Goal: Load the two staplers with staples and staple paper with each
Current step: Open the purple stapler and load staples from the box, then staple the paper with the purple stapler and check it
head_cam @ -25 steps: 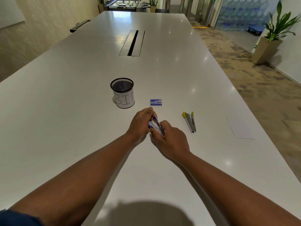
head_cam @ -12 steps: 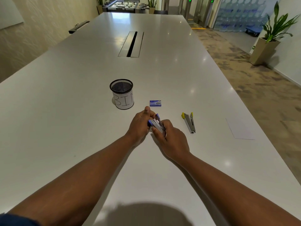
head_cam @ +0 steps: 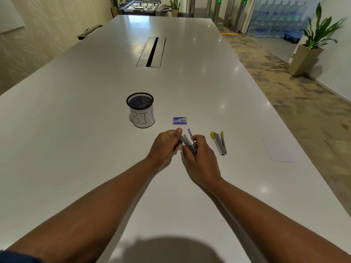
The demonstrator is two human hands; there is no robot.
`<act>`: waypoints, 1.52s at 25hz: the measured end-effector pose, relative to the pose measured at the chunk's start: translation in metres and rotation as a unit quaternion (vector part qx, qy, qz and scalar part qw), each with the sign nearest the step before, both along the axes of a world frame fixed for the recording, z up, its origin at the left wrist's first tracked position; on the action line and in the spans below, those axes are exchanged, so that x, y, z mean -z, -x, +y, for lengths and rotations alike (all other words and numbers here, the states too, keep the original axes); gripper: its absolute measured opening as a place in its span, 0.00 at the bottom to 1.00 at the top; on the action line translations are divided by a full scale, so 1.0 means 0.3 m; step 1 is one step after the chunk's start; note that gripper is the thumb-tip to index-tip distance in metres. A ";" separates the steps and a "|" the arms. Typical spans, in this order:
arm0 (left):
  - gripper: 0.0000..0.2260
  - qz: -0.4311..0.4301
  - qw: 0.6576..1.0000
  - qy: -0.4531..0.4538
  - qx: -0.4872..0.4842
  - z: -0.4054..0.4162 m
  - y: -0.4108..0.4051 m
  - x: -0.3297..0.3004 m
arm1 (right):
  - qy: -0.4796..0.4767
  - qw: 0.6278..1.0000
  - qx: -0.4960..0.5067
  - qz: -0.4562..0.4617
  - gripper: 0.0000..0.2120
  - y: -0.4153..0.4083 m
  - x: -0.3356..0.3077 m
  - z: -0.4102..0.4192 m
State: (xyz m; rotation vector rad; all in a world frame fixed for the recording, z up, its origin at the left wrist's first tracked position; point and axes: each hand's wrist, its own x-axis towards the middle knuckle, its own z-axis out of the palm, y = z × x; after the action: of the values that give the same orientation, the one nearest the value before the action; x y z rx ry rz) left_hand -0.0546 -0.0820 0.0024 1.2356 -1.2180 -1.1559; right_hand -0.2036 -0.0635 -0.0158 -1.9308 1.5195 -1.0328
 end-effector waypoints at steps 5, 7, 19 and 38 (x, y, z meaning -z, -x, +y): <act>0.22 -0.030 0.999 0.016 0.008 0.014 0.003 -0.019 | 0.030 0.999 0.003 0.020 0.14 0.000 -0.010 0.003; 0.24 -0.032 0.999 0.014 0.000 0.018 0.005 -0.024 | 0.026 1.000 0.001 0.012 0.14 0.003 -0.011 0.007; 0.17 -0.206 0.970 0.119 0.050 -0.068 0.415 -0.091 | 0.011 0.978 0.164 -0.131 0.11 0.429 -0.090 0.016; 0.32 -0.504 0.821 0.043 0.265 -0.308 0.906 -0.076 | -0.128 0.944 0.293 -0.080 0.09 0.875 -0.067 -0.067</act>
State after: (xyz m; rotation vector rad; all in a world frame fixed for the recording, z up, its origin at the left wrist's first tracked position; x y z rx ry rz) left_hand -0.3264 -0.1744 0.0253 1.5364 -2.5049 -0.7496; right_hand -0.4660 -0.0837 0.0043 -1.2056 2.0689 -1.1194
